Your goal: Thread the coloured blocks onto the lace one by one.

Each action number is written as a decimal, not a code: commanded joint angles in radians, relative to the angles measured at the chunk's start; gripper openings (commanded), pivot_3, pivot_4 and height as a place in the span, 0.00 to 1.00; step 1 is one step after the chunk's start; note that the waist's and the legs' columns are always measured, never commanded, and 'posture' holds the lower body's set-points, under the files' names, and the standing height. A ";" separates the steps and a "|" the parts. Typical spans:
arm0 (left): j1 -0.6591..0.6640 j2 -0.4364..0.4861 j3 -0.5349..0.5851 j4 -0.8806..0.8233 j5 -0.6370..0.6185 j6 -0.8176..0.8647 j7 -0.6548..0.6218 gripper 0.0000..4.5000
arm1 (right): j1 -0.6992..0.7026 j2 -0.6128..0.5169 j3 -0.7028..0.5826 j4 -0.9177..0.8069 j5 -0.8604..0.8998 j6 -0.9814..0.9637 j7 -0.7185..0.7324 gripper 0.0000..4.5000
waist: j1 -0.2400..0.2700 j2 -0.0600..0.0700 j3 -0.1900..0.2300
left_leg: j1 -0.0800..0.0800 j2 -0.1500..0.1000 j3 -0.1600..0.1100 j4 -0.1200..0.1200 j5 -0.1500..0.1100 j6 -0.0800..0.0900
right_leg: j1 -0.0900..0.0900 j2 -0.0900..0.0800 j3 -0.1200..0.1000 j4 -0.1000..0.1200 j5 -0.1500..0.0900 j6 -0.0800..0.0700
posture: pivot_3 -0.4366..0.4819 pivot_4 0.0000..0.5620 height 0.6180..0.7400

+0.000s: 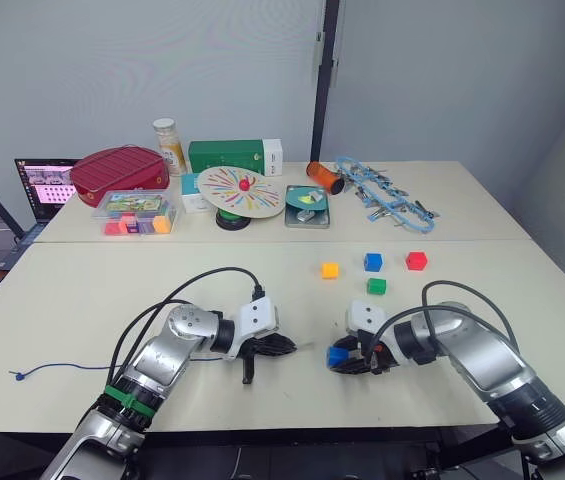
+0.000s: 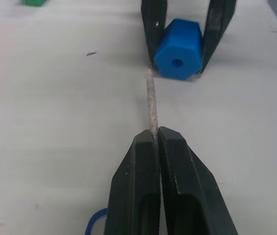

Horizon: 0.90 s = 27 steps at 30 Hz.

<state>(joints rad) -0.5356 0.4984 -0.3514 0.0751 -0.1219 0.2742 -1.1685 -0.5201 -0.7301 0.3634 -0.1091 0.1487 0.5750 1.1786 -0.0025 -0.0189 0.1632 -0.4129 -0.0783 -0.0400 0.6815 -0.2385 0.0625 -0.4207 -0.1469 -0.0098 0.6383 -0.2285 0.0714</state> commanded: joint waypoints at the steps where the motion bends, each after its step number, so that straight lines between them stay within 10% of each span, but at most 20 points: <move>1: -0.033 0.001 -0.027 -0.046 0.015 0.031 -0.012 0.00 | 0.002 0.007 0.014 0.010 -0.017 0.001 -0.007 0.29 | 0.000 0.000 0.000 | 0.000 0.000 0.000 0.000 0.000 0.000 | 0.000 0.000 0.000 0.000 0.000 0.000 | 0.48 0.27 1.00; 27: -0.077 -0.052 -0.091 -0.036 0.069 0.051 0.007 0.00 | 0.007 0.012 0.012 -0.002 -0.018 0.012 -0.010 0.29 | 0.000 0.000 0.000 | 0.000 0.000 0.000 0.001 0.000 0.000 | 0.000 0.000 0.000 0.001 0.000 0.000 | 0.48 0.27 1.00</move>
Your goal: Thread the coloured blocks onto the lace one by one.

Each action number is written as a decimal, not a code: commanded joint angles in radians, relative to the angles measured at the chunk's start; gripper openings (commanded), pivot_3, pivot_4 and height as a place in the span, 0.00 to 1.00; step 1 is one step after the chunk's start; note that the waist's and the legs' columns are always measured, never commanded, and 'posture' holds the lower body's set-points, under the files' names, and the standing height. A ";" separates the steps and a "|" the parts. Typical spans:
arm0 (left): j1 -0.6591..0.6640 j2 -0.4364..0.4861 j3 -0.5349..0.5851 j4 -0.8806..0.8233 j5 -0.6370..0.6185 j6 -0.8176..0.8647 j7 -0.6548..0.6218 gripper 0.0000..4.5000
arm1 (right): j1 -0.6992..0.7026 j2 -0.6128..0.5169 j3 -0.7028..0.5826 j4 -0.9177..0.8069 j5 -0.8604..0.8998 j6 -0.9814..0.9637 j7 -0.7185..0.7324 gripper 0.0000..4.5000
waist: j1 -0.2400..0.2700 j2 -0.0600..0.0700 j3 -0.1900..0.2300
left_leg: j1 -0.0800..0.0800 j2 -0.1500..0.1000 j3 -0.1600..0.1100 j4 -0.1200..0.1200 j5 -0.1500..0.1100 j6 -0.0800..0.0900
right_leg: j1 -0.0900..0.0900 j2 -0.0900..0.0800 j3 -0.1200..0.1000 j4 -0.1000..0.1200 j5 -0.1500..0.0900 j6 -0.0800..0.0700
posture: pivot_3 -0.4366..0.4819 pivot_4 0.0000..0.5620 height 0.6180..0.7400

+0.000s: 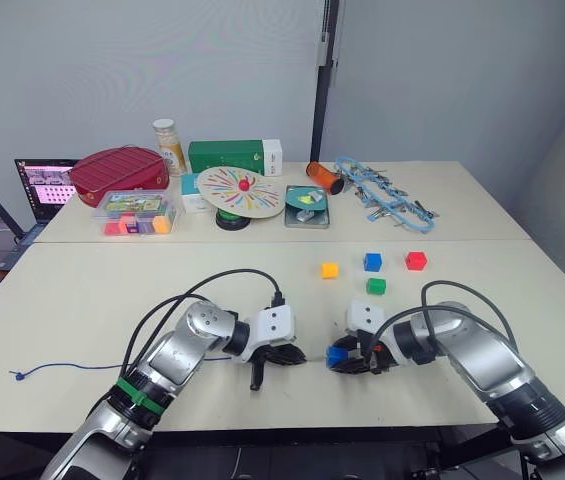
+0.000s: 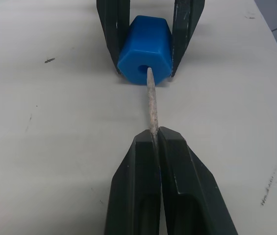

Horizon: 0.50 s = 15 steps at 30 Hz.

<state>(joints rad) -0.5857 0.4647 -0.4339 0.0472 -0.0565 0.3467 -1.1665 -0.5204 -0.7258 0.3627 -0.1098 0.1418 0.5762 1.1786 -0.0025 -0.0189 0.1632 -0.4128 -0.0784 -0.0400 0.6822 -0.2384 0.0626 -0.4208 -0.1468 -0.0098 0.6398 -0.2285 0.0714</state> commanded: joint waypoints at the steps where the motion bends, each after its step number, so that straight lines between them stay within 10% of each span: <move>1: -0.030 -0.022 -0.011 -0.002 0.009 -0.026 0.007 0.00 | 0.009 0.008 0.012 -0.005 -0.010 0.013 -0.010 0.29 | -0.001 0.000 0.000 | 0.000 0.000 0.000 0.000 0.000 0.000 | 0.000 0.000 0.000 0.000 0.000 0.000 | 0.48 0.27 1.00; 15: -0.113 -0.109 -0.044 0.084 0.044 -0.089 0.009 0.00 | 0.010 0.017 0.018 -0.016 -0.009 0.026 -0.012 0.29 | 0.003 0.000 0.000 | 0.000 0.000 0.000 0.001 0.000 0.000 | 0.000 0.000 0.000 0.000 0.000 0.000 | 0.48 0.27 1.00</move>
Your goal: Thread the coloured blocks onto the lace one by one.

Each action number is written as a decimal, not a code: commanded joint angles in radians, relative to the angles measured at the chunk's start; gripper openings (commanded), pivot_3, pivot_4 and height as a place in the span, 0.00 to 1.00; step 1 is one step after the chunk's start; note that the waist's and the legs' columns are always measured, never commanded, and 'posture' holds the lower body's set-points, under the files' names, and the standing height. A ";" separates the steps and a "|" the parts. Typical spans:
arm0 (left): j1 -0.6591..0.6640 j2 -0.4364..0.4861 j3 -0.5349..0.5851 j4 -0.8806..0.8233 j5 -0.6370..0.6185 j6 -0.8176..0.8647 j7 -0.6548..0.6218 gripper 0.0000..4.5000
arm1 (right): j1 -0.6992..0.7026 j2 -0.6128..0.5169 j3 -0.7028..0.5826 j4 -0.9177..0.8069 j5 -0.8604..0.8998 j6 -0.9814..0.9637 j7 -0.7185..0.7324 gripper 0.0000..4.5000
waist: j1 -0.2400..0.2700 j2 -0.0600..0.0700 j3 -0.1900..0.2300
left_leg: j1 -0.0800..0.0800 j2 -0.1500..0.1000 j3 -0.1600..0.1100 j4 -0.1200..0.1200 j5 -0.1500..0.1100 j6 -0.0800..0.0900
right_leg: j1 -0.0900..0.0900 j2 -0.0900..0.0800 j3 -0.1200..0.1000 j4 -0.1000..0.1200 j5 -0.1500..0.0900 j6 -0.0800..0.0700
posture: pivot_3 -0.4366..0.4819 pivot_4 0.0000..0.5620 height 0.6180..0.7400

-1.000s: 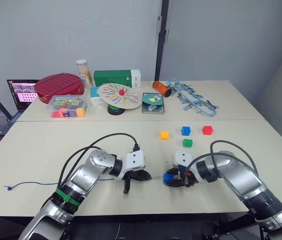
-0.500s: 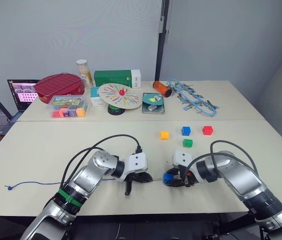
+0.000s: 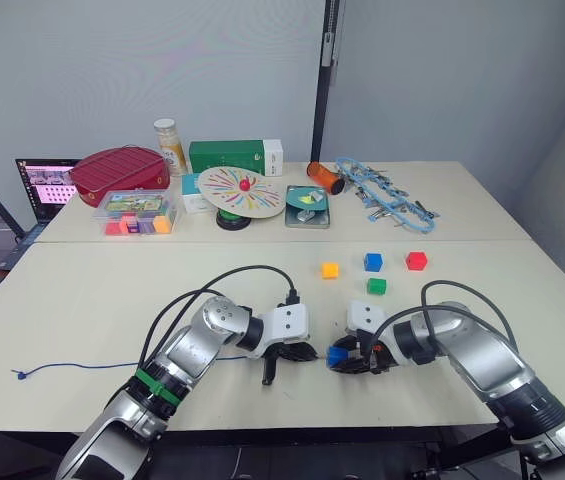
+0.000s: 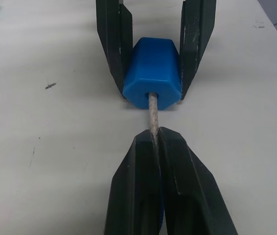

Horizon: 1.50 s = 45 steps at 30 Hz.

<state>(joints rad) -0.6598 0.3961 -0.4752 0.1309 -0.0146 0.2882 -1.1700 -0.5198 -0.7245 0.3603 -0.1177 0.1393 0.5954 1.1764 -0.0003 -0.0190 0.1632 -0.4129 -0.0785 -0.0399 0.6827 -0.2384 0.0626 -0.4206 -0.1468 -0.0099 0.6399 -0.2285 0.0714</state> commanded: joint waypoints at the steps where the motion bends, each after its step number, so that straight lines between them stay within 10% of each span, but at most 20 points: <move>1: -0.047 -0.050 -0.004 0.009 0.005 -0.038 0.016 0.00 | 0.009 0.016 0.020 -0.008 -0.006 0.007 -0.009 0.29 | 0.001 0.000 0.000 | 0.000 0.000 0.000 0.000 0.000 0.000 | 0.000 0.000 0.000 0.000 0.000 0.000 | 0.48 0.27 1.00; 7: -0.060 -0.082 0.005 0.019 -0.008 -0.012 0.009 0.00 | 0.013 0.014 0.019 -0.012 -0.006 0.009 -0.008 0.29 | 0.001 0.000 0.000 | 0.000 0.000 0.000 0.001 0.000 0.000 | 0.000 0.000 0.000 0.000 0.000 0.000 | 0.48 0.27 1.00; 15: -0.034 -0.014 0.037 -0.002 0.004 -0.033 0.007 0.52 | 0.017 0.015 0.020 -0.009 -0.010 0.007 -0.008 0.29 | -0.002 0.000 0.000 | 0.000 0.000 0.000 0.001 0.000 0.000 | 0.000 0.000 0.000 0.001 0.000 0.000 | 0.48 0.27 1.00; 27: 0.009 0.091 0.045 -0.003 0.000 -0.057 -0.051 0.52 | 0.006 0.019 0.027 0.004 -0.014 -0.001 0.001 0.29 | -0.009 0.000 0.000 | 0.000 0.000 0.000 0.001 0.000 0.000 | 0.000 0.000 0.000 0.001 0.000 0.000 | 0.48 0.27 1.00; 35: 0.004 0.057 0.040 0.012 -0.001 -0.057 -0.044 0.00 | 0.007 0.014 0.026 0.002 -0.015 -0.004 0.005 0.29 | -0.010 0.000 0.000 | 0.000 0.000 0.000 0.000 0.000 0.000 | -0.001 0.000 0.000 0.001 0.000 0.000 | 0.48 0.27 1.00; 45: -0.012 -0.028 0.030 0.035 0.001 -0.078 -0.019 0.00 | 0.010 0.014 0.022 -0.003 -0.014 0.002 -0.002 0.29 | -0.009 -0.001 0.000 | 0.000 0.000 0.000 0.000 0.000 0.000 | -0.001 0.000 0.000 0.001 0.000 0.000 | 0.48 0.27 1.00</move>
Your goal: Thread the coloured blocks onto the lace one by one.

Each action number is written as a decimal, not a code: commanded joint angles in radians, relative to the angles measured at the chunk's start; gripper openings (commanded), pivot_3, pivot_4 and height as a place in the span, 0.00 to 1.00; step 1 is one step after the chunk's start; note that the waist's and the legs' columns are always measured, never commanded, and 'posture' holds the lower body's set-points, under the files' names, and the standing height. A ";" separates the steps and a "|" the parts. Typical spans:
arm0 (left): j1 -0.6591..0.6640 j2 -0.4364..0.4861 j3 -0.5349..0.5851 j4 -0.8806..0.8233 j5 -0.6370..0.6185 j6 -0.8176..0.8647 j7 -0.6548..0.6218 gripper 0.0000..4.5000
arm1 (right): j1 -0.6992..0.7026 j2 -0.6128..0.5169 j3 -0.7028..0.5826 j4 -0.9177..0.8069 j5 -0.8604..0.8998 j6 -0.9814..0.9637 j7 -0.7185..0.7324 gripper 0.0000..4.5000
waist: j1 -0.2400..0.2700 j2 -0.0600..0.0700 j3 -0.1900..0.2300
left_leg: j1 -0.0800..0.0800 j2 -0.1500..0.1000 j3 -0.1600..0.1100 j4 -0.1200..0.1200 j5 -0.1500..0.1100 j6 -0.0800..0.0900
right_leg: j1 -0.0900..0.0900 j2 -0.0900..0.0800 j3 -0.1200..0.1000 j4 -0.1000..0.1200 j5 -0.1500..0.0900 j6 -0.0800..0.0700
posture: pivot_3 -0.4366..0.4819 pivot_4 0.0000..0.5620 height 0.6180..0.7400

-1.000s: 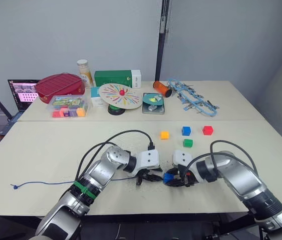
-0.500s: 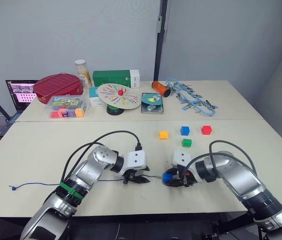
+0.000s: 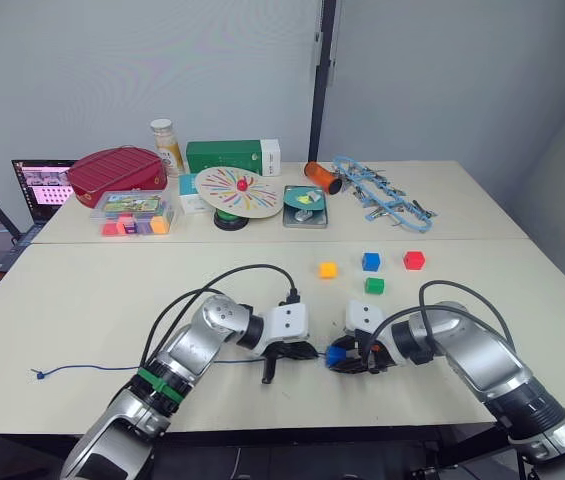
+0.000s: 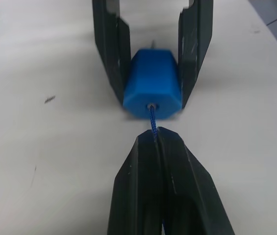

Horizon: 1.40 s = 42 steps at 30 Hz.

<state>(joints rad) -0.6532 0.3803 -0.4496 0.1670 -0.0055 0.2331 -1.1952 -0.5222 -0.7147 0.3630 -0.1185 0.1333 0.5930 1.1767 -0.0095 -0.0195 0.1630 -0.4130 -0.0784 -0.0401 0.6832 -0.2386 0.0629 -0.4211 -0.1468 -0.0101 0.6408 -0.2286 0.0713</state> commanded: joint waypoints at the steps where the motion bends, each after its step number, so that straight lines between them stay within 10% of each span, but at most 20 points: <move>1: -0.021 -0.017 0.004 0.002 -0.008 -0.023 0.005 0.00 | 0.012 0.003 0.019 -0.003 -0.008 0.005 -0.002 0.29 | 0.000 0.000 0.000 | 0.000 0.000 0.000 0.000 0.000 0.000 | 0.000 0.000 0.000 0.000 0.000 0.000 | 0.48 0.27 1.00; 9: -0.035 -0.033 -0.009 0.021 0.008 -0.013 0.004 0.00 | 0.010 0.004 0.019 0.000 -0.010 0.003 -0.003 0.29 | 0.000 0.000 0.000 | 0.000 0.000 0.000 0.000 0.000 0.000 | 0.000 0.000 0.000 0.000 0.000 0.000 | 0.48 0.27 1.00; 15: -0.029 0.000 0.045 0.060 -0.011 -0.019 0.011 0.42 | 0.001 0.016 -0.009 -0.036 0.052 0.069 0.016 0.29 | -0.002 0.000 0.000 | 0.000 0.000 0.000 0.000 0.000 0.000 | 0.000 0.000 0.000 0.000 0.000 0.000 | 0.48 0.27 1.00; 23: 0.004 0.023 0.083 0.097 -0.052 -0.171 -0.033 1.00 | -0.006 -0.063 -0.111 -0.096 0.107 0.135 0.019 0.98 | 0.015 0.000 0.000 | -0.002 -0.001 0.000 0.000 0.000 0.000 | -0.001 -0.001 0.000 -0.001 0.000 0.000 | 0.48 0.27 1.00; 42: -0.021 -0.151 0.039 0.263 -0.031 -0.286 -0.017 0.94 | 0.202 -0.226 -0.281 -0.265 0.189 0.199 -0.100 1.00 | 0.022 -0.001 0.001 | -0.003 -0.001 0.000 0.001 -0.001 0.002 | -0.001 -0.002 0.000 -0.002 0.000 0.000 | 0.48 0.27 1.00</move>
<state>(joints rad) -0.6531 0.2396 -0.4164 0.4327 -0.0382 -0.0339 -1.2240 -0.3182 -0.9380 0.0880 -0.3570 0.3263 0.8062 1.0927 0.0126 -0.0202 0.1637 -0.4159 -0.0795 -0.0398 0.6843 -0.2396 0.0646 -0.4220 -0.1485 -0.0103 0.6390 -0.2285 0.0713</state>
